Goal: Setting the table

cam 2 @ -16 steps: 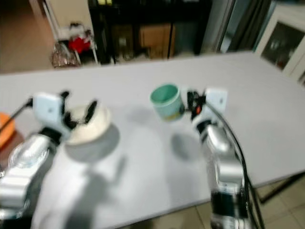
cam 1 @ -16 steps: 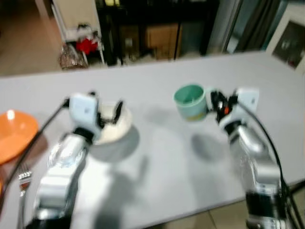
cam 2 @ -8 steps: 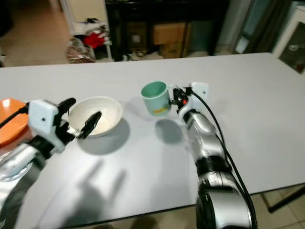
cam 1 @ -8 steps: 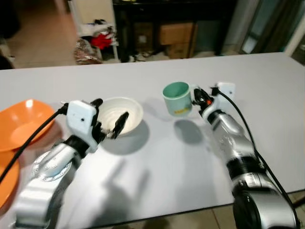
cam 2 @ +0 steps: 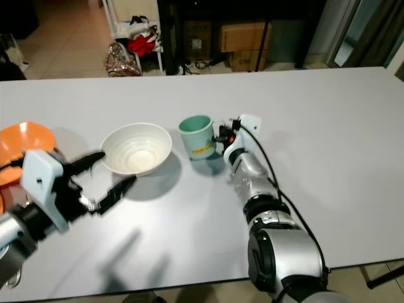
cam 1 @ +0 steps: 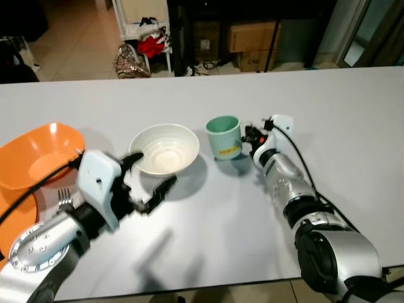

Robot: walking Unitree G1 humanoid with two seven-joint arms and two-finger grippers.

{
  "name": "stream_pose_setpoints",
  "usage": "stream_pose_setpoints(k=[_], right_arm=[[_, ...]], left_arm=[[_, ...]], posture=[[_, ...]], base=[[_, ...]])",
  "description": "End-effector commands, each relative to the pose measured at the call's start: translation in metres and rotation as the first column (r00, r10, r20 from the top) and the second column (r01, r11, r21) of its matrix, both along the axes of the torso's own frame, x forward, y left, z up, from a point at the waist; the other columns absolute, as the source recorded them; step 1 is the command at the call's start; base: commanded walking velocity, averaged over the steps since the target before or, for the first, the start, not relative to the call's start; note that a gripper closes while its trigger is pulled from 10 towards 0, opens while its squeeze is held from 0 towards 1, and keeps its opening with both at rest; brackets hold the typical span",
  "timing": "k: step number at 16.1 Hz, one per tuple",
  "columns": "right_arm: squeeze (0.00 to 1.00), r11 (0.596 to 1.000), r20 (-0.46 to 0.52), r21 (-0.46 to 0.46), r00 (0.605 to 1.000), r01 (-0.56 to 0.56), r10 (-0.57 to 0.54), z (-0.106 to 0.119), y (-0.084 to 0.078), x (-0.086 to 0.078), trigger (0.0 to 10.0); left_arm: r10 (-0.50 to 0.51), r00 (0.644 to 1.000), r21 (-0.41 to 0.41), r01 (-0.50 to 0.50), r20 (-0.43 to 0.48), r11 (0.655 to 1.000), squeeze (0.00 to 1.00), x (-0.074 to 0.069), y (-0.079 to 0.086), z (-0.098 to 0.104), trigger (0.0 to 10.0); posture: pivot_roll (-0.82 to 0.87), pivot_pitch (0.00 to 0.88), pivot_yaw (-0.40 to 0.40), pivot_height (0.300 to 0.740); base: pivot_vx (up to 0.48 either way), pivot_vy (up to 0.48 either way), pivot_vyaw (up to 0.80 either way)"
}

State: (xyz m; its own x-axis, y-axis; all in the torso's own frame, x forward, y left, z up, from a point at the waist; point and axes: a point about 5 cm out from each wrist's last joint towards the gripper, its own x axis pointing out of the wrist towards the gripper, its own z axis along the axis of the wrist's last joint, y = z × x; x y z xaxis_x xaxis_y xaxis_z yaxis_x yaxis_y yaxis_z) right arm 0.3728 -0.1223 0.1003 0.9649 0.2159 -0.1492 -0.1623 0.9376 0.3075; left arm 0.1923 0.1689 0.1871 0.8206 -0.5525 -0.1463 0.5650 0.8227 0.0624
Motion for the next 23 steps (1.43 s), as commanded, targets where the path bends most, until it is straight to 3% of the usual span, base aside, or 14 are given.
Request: stream_pose_setpoints(k=[1,4,5,6,7,14,19,22,23], right_arm=[[0.00,1.000,0.021,-0.011,1.000,-0.011,0.012,0.003,0.004,0.001,10.0],[0.00,0.998,0.020,-0.055,1.000,0.002,-0.001,-0.007,0.006,-0.005,10.0],[0.08,0.997,0.025,-0.081,1.000,0.011,-0.009,-0.009,0.004,-0.006,10.0],[0.47,0.995,0.029,-0.094,0.999,0.020,-0.017,-0.011,0.002,-0.008,10.0],[1.00,0.994,0.027,-0.104,0.999,0.037,-0.035,-0.013,0.000,-0.009,10.0],[1.00,0.997,0.028,-0.068,0.999,0.027,-0.025,-0.027,-0.009,-0.020,10.0],[1.00,0.998,0.141,-0.019,0.988,-0.057,0.059,-0.028,-0.022,-0.036,10.0],[1.00,0.985,0.128,-0.011,0.977,-0.170,0.170,-0.031,-0.029,-0.065,10.0],[1.00,0.976,0.125,-0.011,0.968,-0.219,0.219,-0.025,-0.031,-0.084,10.0]], left_arm=[[-0.019,1.000,0.007,0.019,-0.013,1.000,0.00,-0.004,0.000,0.002,10.0],[-0.036,0.998,0.013,0.037,-0.046,0.999,0.00,-0.007,0.000,0.000,10.0],[-0.036,0.998,0.015,0.037,-0.048,0.999,0.00,-0.007,0.000,0.001,10.0],[-0.037,0.998,0.017,0.038,-0.052,0.999,0.00,-0.007,0.000,0.001,10.0],[-0.039,0.998,0.018,0.040,-0.054,0.999,0.00,-0.007,0.000,0.002,10.0],[-0.054,0.997,0.017,0.055,-0.056,0.998,0.00,-0.001,-0.005,-0.001,10.0],[-0.089,0.995,0.005,0.089,-0.042,0.996,0.00,0.015,-0.011,-0.009,10.0],[-0.069,0.997,0.010,0.069,-0.027,0.998,0.00,0.026,-0.012,-0.013,10.0],[-0.024,1.000,0.005,0.024,-0.013,1.000,0.00,0.034,-0.011,-0.015,10.0]], posture=[[0.27,0.000,0.053,0.740],[0.27,0.000,0.059,0.740],[0.27,0.001,0.060,0.740],[0.27,0.001,0.061,0.740],[0.27,0.000,0.061,0.740],[0.23,0.000,0.054,0.740],[0.16,0.000,0.062,0.740],[0.14,0.000,0.058,0.740],[0.12,0.000,0.057,0.740]], base=[[0.000,0.000,0.00],[0.000,0.000,0.00],[0.000,0.000,0.00],[0.000,0.000,0.00],[0.000,0.000,0.00],[0.000,0.000,0.00],[0.000,0.000,0.00],[0.000,0.000,0.00],[0.000,0.000,0.00]])
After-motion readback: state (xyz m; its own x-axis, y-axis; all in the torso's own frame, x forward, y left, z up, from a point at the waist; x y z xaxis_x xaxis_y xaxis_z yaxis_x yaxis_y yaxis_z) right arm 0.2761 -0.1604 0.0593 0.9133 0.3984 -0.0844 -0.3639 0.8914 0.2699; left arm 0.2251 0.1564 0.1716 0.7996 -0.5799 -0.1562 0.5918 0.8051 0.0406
